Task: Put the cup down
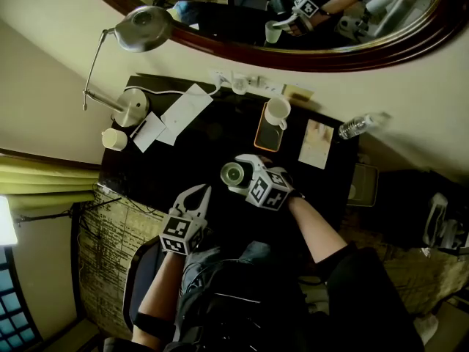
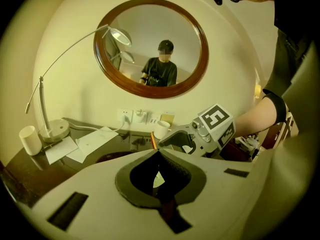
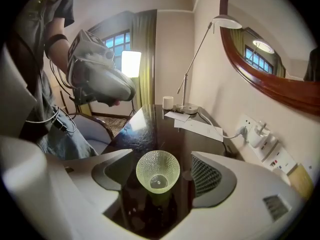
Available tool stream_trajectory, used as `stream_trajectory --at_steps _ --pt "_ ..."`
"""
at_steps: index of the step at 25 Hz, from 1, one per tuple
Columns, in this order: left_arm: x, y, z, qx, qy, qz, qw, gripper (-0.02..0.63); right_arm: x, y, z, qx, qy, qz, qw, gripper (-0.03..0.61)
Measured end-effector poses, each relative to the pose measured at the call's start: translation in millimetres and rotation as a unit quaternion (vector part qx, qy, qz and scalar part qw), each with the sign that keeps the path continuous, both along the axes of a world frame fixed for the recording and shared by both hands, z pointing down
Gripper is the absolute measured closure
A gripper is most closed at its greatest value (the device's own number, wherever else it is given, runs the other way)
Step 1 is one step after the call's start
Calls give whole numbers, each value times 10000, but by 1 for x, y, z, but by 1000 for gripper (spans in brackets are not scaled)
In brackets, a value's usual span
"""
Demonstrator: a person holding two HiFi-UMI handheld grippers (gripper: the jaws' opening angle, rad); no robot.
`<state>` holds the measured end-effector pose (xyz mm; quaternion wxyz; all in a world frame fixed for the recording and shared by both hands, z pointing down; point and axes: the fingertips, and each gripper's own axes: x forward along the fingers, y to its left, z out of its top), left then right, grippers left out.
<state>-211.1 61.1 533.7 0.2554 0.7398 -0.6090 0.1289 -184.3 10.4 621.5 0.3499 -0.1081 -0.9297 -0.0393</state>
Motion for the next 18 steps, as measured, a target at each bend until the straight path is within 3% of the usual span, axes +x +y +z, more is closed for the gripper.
stream_trajectory --at_steps 3,6,12,18 --pt "-3 -4 -7 65 -12 96 9999 610 8 -12 -28 -43 -206 457 9987 239" --pt "-3 -10 -14 150 -39 197 9997 610 25 -36 -54 154 -293 1168 9926 376" --pt "2 -20 -25 276 -108 444 9986 610 76 -64 -90 96 -457 2580 9650 546" --pt "12 -34 -32 394 -31 771 9962 610 134 -63 -92 -232 -511 3575 9322 569"
